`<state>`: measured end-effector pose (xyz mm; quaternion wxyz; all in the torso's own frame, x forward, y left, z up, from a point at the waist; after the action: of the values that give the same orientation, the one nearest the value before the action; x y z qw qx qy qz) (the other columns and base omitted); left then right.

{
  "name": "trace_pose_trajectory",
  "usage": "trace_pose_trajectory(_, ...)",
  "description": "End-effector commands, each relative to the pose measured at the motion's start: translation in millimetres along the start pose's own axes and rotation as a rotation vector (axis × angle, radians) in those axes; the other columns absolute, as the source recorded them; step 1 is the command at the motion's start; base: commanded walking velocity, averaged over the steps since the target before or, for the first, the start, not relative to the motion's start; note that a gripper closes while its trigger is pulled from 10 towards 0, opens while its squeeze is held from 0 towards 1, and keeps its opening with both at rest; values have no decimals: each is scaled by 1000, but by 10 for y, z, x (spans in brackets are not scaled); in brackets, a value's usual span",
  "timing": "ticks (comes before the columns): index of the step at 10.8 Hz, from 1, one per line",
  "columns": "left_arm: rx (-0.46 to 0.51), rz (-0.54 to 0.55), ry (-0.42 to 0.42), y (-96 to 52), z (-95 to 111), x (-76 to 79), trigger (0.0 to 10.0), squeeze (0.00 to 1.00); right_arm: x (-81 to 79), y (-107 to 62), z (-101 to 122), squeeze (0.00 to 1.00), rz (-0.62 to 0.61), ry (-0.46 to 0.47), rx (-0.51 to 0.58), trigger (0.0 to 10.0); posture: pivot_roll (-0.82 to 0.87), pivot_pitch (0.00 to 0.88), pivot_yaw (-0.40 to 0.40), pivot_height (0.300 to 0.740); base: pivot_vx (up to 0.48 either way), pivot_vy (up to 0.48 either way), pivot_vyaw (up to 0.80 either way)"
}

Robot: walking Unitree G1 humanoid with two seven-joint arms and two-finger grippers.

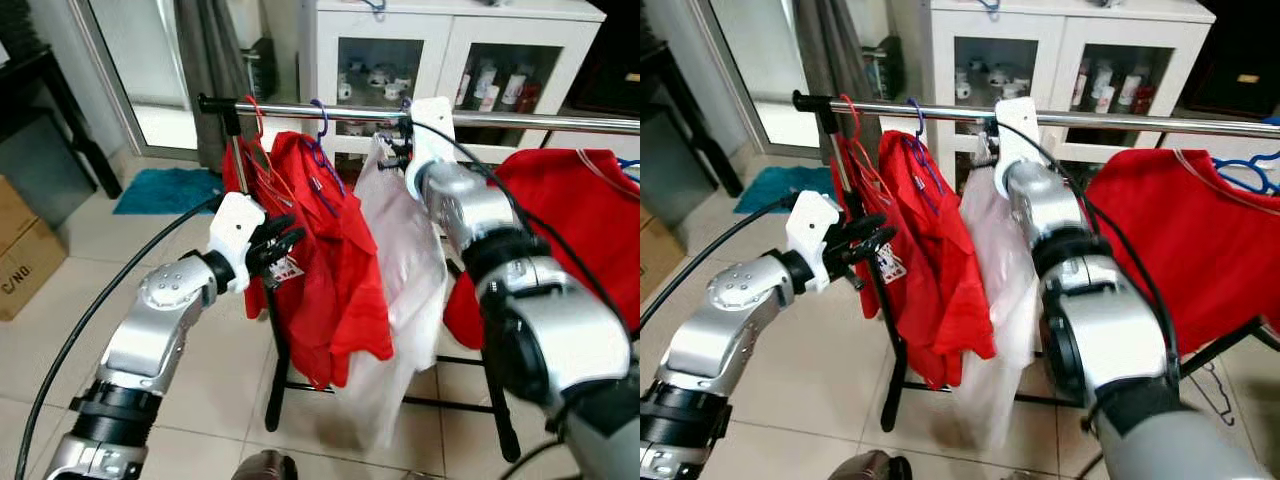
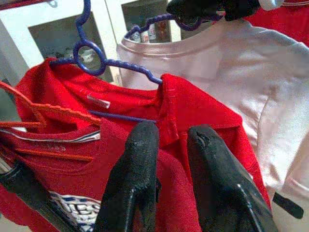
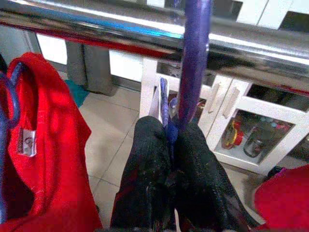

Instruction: Hang hanger

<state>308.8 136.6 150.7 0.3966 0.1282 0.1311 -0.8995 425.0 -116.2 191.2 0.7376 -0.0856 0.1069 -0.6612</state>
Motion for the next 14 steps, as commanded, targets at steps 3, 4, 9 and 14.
trace_pose_trajectory(3, -35, 16, 5, -149, 4, -52, 10000, 0, -5, 13, 118, 0, -17, 9, 20, 10000, 113, 0, -2, 740, 0, 0, 0)
trace_pose_trajectory(4, -52, 13, 8, -202, -6, -54, 10000, 0, -18, 18, 101, 0, -14, 14, 7, 10000, 128, 0, -7, 740, 0, 0, 0)
trace_pose_trajectory(9, -52, 78, -68, -315, 3, -47, 10000, 0, 19, 15, 5, 1000, 40, 46, -10, 10000, 128, 0, -10, 740, 0, 0, 0)
trace_pose_trajectory(14, 7, 264, -164, -83, -20, -55, 10000, 0, 351, -848, -257, 1000, 366, 237, 270, 10000, 10, 0, 71, 740, 0, -148, 0)
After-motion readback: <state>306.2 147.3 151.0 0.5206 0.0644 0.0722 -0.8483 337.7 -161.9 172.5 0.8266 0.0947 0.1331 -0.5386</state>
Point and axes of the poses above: a point about 5 cm out from each wrist's last joint towards the gripper, its own y axis pointing out of the wrist towards the gripper, its own z axis along the axis of the wrist's last joint, x = y × z, the point moved 1 cm from there along y, pointing out of the wrist towards the gripper, and after that the axes turned 10 degrees about y, right-handed, at the moved point
